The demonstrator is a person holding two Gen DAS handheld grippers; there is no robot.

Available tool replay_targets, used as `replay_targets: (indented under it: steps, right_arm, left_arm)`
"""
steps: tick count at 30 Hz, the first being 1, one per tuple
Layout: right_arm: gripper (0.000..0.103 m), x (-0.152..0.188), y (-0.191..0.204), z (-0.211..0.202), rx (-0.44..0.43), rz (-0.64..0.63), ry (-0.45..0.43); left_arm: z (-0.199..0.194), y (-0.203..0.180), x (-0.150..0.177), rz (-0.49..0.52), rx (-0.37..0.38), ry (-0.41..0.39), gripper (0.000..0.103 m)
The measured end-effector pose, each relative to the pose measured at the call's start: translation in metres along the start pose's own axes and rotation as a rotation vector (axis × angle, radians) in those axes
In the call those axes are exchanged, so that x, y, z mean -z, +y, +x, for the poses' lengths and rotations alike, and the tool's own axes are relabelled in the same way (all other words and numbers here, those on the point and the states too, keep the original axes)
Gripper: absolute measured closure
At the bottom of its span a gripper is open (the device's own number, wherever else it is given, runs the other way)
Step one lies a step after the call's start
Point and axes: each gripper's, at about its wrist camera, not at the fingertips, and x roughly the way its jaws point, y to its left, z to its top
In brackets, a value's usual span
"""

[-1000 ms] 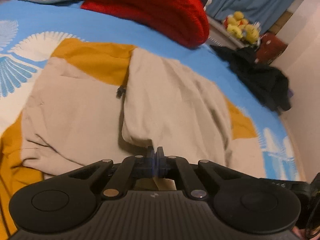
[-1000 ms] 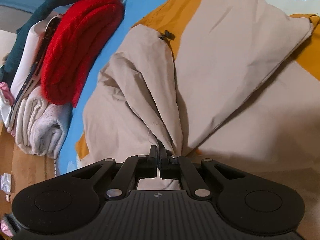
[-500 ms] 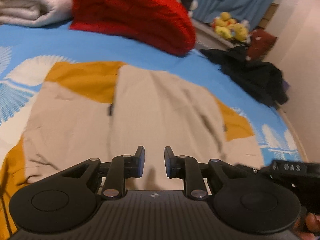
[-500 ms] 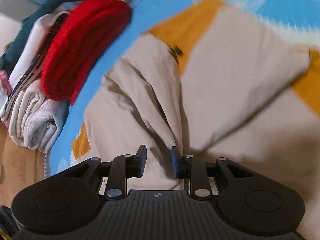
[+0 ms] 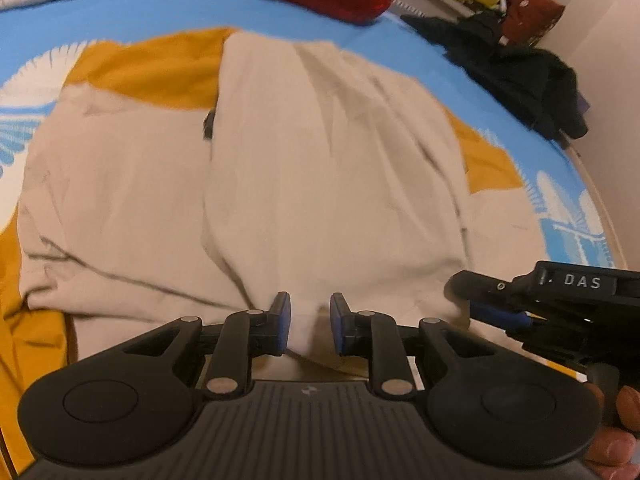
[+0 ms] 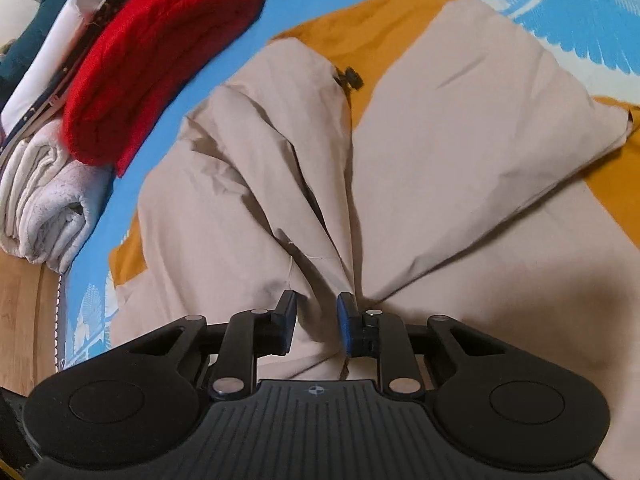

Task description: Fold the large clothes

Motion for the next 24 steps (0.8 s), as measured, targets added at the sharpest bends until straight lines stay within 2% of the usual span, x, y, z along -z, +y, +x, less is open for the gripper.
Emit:
replay_targets:
  steps: [6, 10, 15, 19, 24]
  right_arm:
    - [0.075, -0.002, 0.009, -0.020, -0.005, -0.016, -0.091]
    - [0.075, -0.008, 0.012, -0.035, 0.001, -0.051, -0.179]
    - [0.075, -0.010, 0.015, -0.056, -0.006, -0.088, -0.245]
    - [0.075, -0.010, 0.019, -0.083, -0.020, -0.130, -0.299]
    - [0.075, -0.011, 0.025, -0.129, -0.048, -0.205, -0.392]
  left_arm:
    - [-0.019, 0.006, -0.002, -0.024, 0.017, -0.051, 0.078]
    - [-0.042, 0.004, -0.012, -0.025, 0.023, -0.117, 0.078]
    - [-0.074, 0.001, -0.020, -0.001, 0.001, -0.202, 0.078]
    - [-0.112, 0.004, -0.024, 0.018, -0.008, -0.269, 0.078]
    - [-0.178, 0.004, -0.019, 0.127, -0.028, -0.401, 0.078]
